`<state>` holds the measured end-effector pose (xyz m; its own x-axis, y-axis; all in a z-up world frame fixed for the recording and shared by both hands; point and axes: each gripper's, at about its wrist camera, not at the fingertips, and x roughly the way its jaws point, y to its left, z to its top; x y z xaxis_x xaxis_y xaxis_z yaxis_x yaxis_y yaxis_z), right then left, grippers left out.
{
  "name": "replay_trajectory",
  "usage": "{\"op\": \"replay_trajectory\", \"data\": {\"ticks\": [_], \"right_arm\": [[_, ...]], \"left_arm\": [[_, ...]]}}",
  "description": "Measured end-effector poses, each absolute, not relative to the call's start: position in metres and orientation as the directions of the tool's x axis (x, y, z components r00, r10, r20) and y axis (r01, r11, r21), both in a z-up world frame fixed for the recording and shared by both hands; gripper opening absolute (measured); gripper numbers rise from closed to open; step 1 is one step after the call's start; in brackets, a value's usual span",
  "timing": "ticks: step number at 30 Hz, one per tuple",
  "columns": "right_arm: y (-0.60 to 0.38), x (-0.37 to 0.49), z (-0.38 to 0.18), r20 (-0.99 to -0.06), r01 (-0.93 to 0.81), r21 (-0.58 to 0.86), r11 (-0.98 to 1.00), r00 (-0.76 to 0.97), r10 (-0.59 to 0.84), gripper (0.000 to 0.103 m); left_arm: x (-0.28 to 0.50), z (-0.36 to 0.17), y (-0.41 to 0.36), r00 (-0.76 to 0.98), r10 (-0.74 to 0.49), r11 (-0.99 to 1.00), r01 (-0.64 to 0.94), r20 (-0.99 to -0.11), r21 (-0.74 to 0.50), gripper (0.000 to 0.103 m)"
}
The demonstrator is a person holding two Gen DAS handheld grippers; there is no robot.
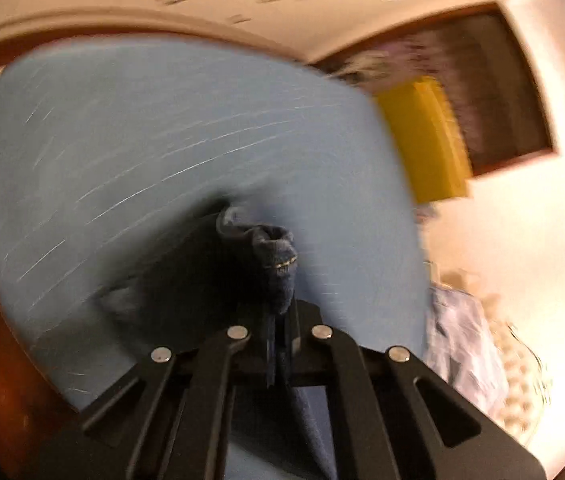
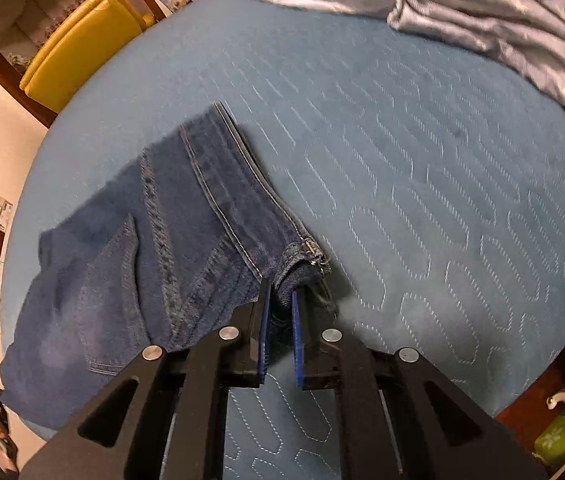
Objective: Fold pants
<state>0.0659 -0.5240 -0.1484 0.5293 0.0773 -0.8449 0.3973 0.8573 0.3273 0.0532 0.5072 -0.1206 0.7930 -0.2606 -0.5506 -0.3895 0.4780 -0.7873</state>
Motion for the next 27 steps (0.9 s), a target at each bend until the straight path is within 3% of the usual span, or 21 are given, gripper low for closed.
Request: {"op": "replay_trajectory", "data": {"ticks": [2, 5, 7, 17, 20, 22, 24, 27], "right_arm": [[-0.527, 0.063, -0.142, -0.835, 0.396, 0.32, 0.861, 0.547, 0.059, 0.007], [-0.532, 0.066, -0.153, -0.849, 0.407, 0.32, 0.856, 0.524, 0.068, 0.007], [-0.527, 0.066, -0.159, -0.861, 0.405, 0.297, 0.865, 0.505, 0.059, 0.007], [-0.517, 0.064, -0.167, -0.872, 0.386, 0.225, 0.895, 0.489, 0.008, 0.007], [-0.514, 0.066, -0.168, -0.877, 0.387, 0.207, 0.898, 0.481, -0.006, 0.009], [-0.507, 0.068, -0.167, -0.878, 0.375, 0.163, 0.913, 0.477, -0.039, 0.011], [-0.504, 0.071, -0.169, -0.88, 0.37, 0.135, 0.919, 0.471, -0.061, 0.012], [-0.499, 0.073, -0.166, -0.884, 0.377, 0.106, 0.92, 0.459, -0.086, 0.014]], "left_arm": [[0.043, -0.112, 0.499, 0.801, -0.236, 0.528, -0.37, -0.551, -0.764, 0.002], [0.033, -0.162, 0.509, 0.738, -0.261, 0.471, -0.465, -0.623, -0.749, 0.002], [0.024, -0.179, 0.511, 0.741, -0.263, 0.461, -0.465, -0.617, -0.755, 0.002], [0.021, -0.192, 0.502, 0.719, -0.194, 0.49, -0.518, -0.667, -0.701, 0.003], [0.023, -0.177, 0.496, 0.679, -0.132, 0.57, -0.545, -0.723, -0.616, 0.014], [0.019, -0.155, 0.501, 0.683, -0.049, 0.633, -0.543, -0.729, -0.552, 0.035], [0.028, -0.134, 0.505, 0.683, 0.024, 0.689, -0.54, -0.73, -0.483, 0.042], [0.063, -0.112, 0.51, 0.687, -0.01, 0.766, -0.462, -0.727, -0.447, 0.048]]}}
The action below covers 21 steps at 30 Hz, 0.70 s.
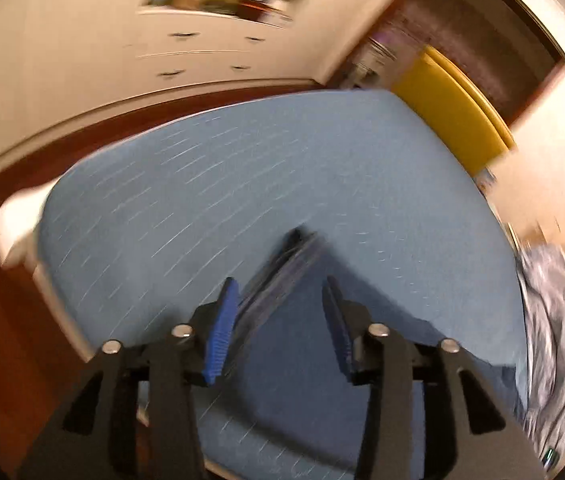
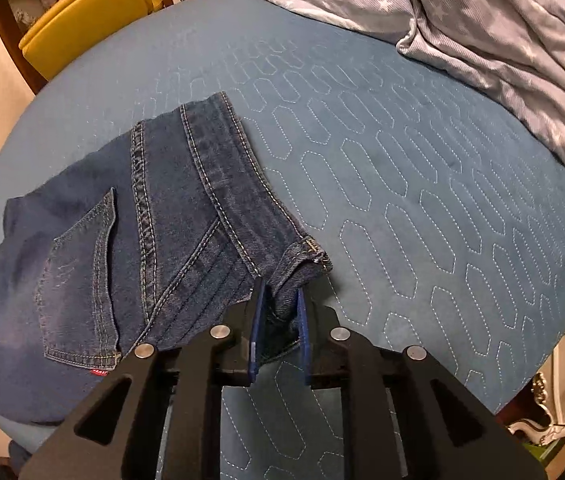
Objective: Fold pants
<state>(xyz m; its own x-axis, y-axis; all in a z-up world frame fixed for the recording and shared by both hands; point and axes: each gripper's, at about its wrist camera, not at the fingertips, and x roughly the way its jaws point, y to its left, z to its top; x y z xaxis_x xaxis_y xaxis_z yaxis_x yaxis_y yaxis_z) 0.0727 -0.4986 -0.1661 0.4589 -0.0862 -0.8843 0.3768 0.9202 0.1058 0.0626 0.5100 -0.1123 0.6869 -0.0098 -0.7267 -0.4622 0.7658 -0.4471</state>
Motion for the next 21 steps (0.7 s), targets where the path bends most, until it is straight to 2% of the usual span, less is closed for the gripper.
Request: {"op": "replay_trajectory", "data": {"ticks": [2, 3, 4, 6, 7, 9, 11, 14, 17, 19, 21], "right_arm": [[-0.497, 0.072, -0.163, -0.883, 0.375, 0.111, 0.92, 0.461, -0.081, 0.021], [-0.496, 0.071, -0.162, -0.883, 0.37, 0.114, 0.922, 0.463, -0.077, 0.029], [-0.494, 0.07, -0.161, -0.883, 0.364, 0.107, 0.925, 0.463, -0.08, 0.046], [-0.493, 0.069, -0.158, -0.878, 0.362, 0.065, 0.93, 0.464, -0.119, 0.063], [-0.493, 0.069, -0.157, -0.876, 0.358, 0.055, 0.932, 0.465, -0.126, 0.063], [-0.495, 0.067, -0.152, -0.879, 0.364, 0.056, 0.93, 0.459, -0.127, 0.064], [-0.501, 0.061, -0.139, -0.875, 0.386, 0.038, 0.922, 0.458, -0.156, 0.07], [-0.499, 0.049, -0.106, -0.836, 0.402, -0.034, 0.915, 0.49, -0.246, 0.071], [-0.469, 0.051, -0.063, -0.765, 0.339, -0.148, 0.929, 0.556, -0.324, 0.072], [-0.421, 0.072, -0.039, -0.744, 0.168, -0.174, 0.97, 0.623, -0.242, 0.072], [-0.353, 0.101, -0.024, -0.752, -0.069, -0.145, 0.987, 0.656, -0.065, 0.072]], "left_arm": [[0.093, -0.108, 0.509, 0.654, -0.009, 0.823, -0.425, -0.756, -0.378, 0.049], [0.107, -0.109, 0.508, 0.638, -0.023, 0.843, -0.402, -0.77, -0.358, 0.051], [0.118, -0.113, 0.508, 0.617, -0.04, 0.859, -0.381, -0.786, -0.343, 0.052], [0.143, -0.121, 0.508, 0.557, -0.048, 0.888, -0.356, -0.829, -0.29, 0.05], [0.153, -0.124, 0.507, 0.535, -0.063, 0.898, -0.337, -0.842, -0.282, 0.045], [0.169, -0.138, 0.502, 0.45, -0.095, 0.926, -0.286, -0.888, -0.245, 0.018], [0.175, -0.14, 0.502, 0.425, -0.087, 0.945, -0.251, -0.901, -0.209, 0.017], [0.175, -0.131, 0.512, 0.462, -0.096, 0.943, -0.242, -0.881, -0.23, 0.016], [0.171, -0.123, 0.511, 0.494, -0.088, 0.946, -0.23, -0.865, -0.227, 0.015], [0.166, -0.125, 0.513, 0.502, -0.083, 0.943, -0.24, -0.861, -0.231, 0.015], [0.172, -0.13, 0.511, 0.5, -0.079, 0.934, -0.266, -0.863, -0.24, 0.015]]}}
